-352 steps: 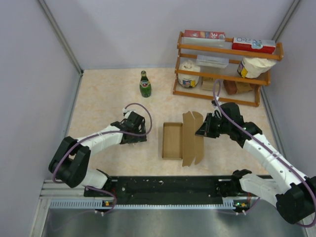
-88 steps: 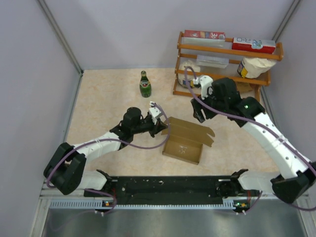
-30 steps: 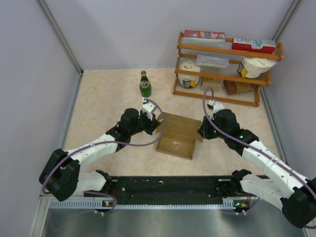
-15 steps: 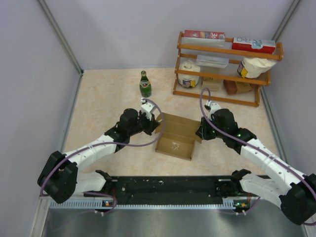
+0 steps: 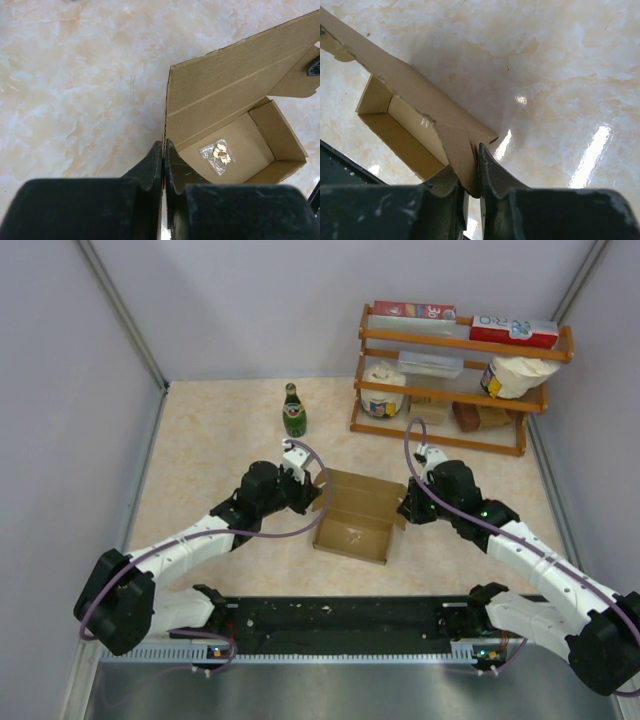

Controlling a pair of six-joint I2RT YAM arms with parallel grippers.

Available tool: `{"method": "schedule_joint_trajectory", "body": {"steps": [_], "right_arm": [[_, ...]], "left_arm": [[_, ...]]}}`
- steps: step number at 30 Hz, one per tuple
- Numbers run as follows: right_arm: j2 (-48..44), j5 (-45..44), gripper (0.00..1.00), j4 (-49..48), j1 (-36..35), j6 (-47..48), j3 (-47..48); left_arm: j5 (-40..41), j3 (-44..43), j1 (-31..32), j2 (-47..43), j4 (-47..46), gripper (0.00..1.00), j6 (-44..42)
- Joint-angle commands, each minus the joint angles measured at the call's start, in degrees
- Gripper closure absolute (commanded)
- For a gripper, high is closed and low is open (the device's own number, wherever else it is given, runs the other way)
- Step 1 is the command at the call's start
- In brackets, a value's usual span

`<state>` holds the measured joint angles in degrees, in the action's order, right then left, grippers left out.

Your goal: Fold the paper box

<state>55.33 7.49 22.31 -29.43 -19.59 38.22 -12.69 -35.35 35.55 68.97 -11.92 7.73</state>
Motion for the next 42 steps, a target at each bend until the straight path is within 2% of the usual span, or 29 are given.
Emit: {"method": "schedule_joint_trajectory", "body": {"steps": [1, 4, 13, 19, 33, 42], "right_arm": [[-0.84, 0.95, 0.93, -1.47, 0.43, -0.44, -0.51], [-0.49, 1.13, 1.00, -2.88, 0.25, -1.32, -0.42], [1.79, -2.64, 1.00, -13.15, -0.01, -1.76, 0.98], [5.13, -6.69, 1.00, -20.45, -0.36, -1.67, 1.77], [12.61, -21.36, 1.00, -35.13, -5.90, -2.03, 0.99], [12.96, -27.87, 1.00, -41.81, -10.03, -2.64, -4.63]], "left_arm": [[0.73, 0.64, -0.13, -1.82, -1.88, 0.96, 1.67], [1.78, 0.81, -0.04, -1.91, -2.58, 0.96, 3.25], [9.16, -0.42, -0.04, -2.17, -3.37, 0.94, 7.82], [15.32, 2.04, 0.05, -2.35, -9.86, 0.92, 11.51], [34.12, 1.25, 6.54, 3.54, -15.76, 0.90, 16.71], [39.14, 4.33, 10.68, 5.65, -19.37, 0.86, 19.61]]}}
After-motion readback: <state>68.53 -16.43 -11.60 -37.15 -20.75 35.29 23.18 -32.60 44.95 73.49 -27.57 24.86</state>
